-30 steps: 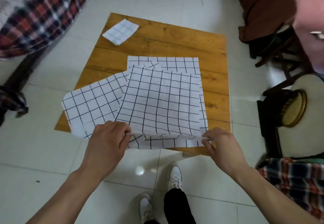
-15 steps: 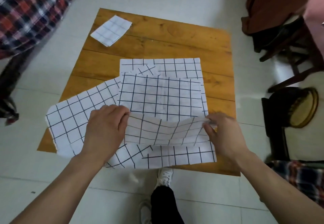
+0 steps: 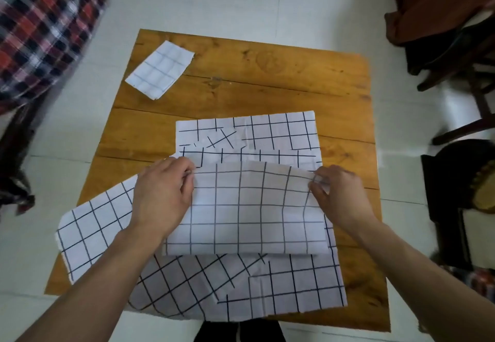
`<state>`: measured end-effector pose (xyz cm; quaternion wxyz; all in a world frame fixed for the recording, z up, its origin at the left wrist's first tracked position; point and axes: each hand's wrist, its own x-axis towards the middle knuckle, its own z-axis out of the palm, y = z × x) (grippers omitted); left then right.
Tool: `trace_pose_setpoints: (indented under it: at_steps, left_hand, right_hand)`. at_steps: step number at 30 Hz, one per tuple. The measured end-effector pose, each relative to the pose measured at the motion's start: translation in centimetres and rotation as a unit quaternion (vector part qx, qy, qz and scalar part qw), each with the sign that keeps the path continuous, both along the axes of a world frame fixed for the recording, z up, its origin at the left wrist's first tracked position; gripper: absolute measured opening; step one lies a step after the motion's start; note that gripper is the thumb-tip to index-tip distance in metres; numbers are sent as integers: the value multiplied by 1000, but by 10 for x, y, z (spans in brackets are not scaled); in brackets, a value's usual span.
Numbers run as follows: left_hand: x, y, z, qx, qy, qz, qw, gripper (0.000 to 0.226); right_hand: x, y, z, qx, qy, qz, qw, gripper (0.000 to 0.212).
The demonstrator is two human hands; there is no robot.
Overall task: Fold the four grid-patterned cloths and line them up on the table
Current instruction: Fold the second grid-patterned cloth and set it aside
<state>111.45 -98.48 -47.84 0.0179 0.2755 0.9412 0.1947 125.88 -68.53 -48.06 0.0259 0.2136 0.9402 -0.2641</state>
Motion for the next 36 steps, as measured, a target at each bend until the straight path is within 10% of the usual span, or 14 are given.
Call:
trace_pose_setpoints:
  at_steps: [13, 18, 36]
  left_hand:
    - [-56, 31, -52, -21, -47, 35, 998, 14]
    - [-60, 33, -56, -98, -64, 87, 989, 54]
    - [37, -9, -47, -126, -103, 28, 986, 34]
  right_hand:
    - [-61, 18, -40, 10, -66, -21, 998, 4]
    - [-64, 6, -43, 67, -93, -29, 993, 44]
    - [-5, -52, -47, 47, -66, 146, 986, 54]
